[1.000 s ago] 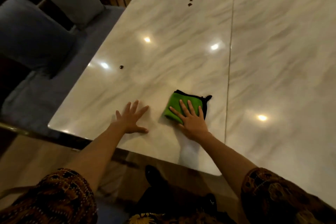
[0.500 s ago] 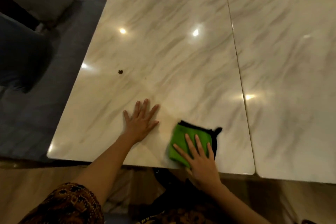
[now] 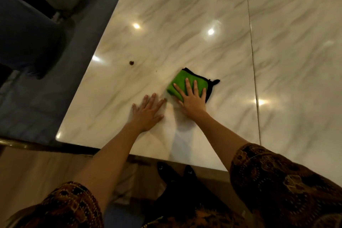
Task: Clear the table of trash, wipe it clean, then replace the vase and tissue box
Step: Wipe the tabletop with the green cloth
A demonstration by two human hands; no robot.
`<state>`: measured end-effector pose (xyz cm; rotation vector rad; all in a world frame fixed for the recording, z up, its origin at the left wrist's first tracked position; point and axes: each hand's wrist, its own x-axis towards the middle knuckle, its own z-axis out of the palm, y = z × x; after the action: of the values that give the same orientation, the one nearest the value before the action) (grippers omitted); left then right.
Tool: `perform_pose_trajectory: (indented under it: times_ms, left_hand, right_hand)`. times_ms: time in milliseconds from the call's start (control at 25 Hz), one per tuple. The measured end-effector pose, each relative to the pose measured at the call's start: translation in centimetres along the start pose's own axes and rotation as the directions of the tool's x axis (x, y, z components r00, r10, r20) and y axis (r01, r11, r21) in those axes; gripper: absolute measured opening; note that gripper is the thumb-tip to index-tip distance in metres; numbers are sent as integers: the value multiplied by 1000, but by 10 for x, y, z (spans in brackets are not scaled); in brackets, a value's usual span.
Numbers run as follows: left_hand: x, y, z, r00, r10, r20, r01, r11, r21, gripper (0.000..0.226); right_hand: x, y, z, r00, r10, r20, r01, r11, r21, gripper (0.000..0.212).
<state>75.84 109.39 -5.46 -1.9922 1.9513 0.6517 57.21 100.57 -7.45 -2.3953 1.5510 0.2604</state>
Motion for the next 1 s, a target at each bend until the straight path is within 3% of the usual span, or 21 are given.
perform_pose_trajectory:
  times_ms: [160, 320, 400, 520, 800, 880, 1000]
  left_hand:
    - [-21, -28, 10, 992, -124, -12, 123, 990, -71, 64]
    - [-33, -35, 14, 990, -138, 1, 138, 986, -93, 62]
    - [-32, -30, 10, 988, -155, 24, 157, 979, -134, 63]
    - [-31, -28, 10, 986, -166, 23, 167, 975, -145, 62]
    - [-29, -28, 17, 985, -172, -10, 168, 973, -160, 61]
    - [-30, -26, 19, 983, -181, -27, 175, 974, -142, 61]
    - [-34, -27, 18, 977, -188, -96, 178, 979, -104, 58]
  right_hand:
    - [-63, -32, 30, 978, -206, -22, 205, 979, -13, 59]
    - [-158, -51, 70, 914, -386, -124, 381, 922, -62, 72]
    - [-165, -43, 73, 898, -420, -129, 414, 907, -77, 66]
    - [-116, -21, 56, 920, -374, -115, 368, 927, -68, 59]
    - [15, -8, -1, 995, -75, -63, 76, 997, 11, 52]
    - [0, -22, 7, 994, -102, -43, 102, 995, 5, 53]
    - [-77, -46, 45, 960, -266, -89, 264, 964, -27, 58]
